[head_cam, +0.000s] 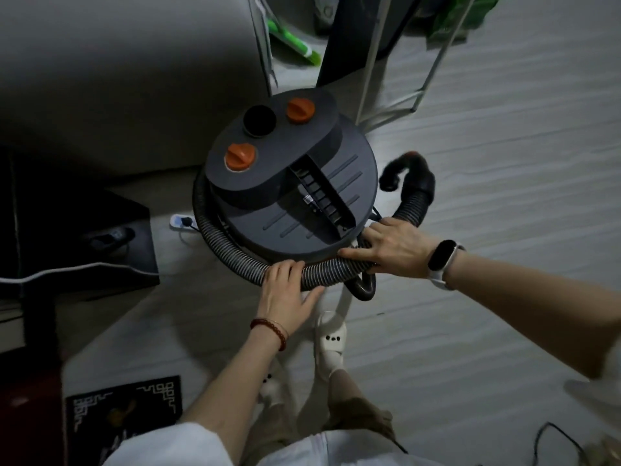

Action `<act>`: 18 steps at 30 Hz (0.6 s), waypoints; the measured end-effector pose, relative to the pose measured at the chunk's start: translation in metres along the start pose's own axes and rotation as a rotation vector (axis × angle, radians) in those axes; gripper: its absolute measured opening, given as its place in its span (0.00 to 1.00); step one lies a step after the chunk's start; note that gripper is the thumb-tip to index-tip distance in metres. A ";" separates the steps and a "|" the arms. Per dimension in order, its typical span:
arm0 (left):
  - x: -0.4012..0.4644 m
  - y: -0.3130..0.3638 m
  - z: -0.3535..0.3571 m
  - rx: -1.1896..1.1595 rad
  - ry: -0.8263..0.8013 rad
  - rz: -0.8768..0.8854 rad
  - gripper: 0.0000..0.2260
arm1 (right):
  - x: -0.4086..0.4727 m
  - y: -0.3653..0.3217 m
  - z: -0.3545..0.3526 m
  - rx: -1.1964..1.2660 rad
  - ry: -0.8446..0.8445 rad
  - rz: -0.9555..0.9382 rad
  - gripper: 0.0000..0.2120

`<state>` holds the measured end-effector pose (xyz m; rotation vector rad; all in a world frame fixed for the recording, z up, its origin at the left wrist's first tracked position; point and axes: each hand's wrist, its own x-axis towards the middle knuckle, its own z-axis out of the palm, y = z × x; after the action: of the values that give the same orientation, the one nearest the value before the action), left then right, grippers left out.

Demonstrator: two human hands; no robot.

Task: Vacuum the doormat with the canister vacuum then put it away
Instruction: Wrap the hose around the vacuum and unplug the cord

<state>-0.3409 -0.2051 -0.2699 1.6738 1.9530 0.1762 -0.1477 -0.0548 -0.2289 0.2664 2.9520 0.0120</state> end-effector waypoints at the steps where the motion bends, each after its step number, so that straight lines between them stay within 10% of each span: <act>1: 0.000 0.001 0.005 -0.005 0.032 -0.018 0.31 | 0.001 0.003 0.010 0.009 0.024 -0.009 0.31; 7: 0.007 0.008 0.030 -0.069 0.285 -0.112 0.25 | -0.006 0.013 0.044 0.037 0.170 0.050 0.21; 18: 0.011 0.033 0.049 -0.199 0.460 -0.322 0.27 | -0.016 -0.029 0.060 0.737 0.241 0.845 0.26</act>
<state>-0.2889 -0.1996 -0.2998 1.2442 2.4154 0.6559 -0.1273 -0.0870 -0.2862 1.6531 2.6649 -0.9773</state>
